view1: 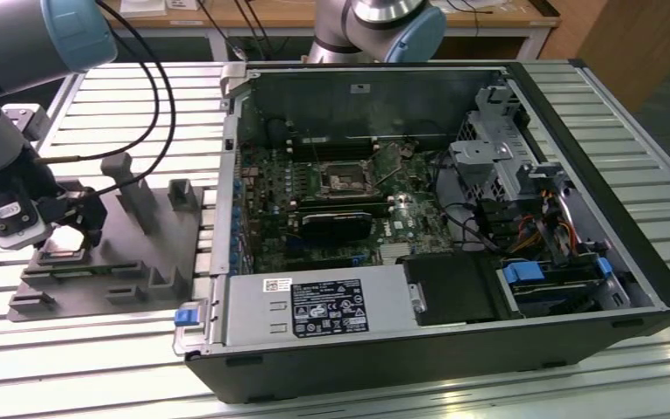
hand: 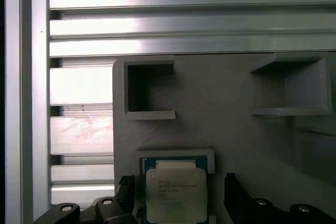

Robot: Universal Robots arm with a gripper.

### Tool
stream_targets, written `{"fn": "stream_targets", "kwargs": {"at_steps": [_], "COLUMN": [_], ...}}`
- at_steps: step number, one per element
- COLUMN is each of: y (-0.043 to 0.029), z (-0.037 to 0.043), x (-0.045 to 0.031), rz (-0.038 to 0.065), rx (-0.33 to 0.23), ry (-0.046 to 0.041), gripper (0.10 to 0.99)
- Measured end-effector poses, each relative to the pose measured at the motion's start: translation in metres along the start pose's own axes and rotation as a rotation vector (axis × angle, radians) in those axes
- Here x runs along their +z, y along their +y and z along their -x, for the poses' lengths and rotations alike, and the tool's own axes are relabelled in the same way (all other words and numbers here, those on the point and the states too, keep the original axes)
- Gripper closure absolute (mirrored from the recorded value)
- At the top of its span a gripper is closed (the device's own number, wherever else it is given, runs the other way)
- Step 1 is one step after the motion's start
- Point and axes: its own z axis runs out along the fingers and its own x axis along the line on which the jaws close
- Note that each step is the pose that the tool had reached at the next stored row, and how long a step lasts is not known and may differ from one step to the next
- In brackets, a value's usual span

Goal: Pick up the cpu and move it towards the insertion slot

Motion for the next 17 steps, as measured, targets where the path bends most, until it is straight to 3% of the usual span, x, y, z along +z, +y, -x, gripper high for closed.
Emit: {"fn": "stream_targets", "kwargs": {"at_steps": [9, 10, 15, 16, 17], "y": [0.0000, 0.0000, 0.0000, 0.0000, 0.0000], "z": [0.0000, 0.0000, 0.0000, 0.0000, 0.0000], "x": [-0.0002, -0.0002, -0.0001, -0.0002, -0.0005], "rz": [0.000, 0.000, 0.000, 0.000, 0.000], "rx": [0.000, 0.000, 0.000, 0.000, 0.000], "ry": [0.0001, 0.0001, 0.0001, 0.0001, 0.0000], "gripper": [0.329, 0.396, 0.412, 0.482, 0.482]}}
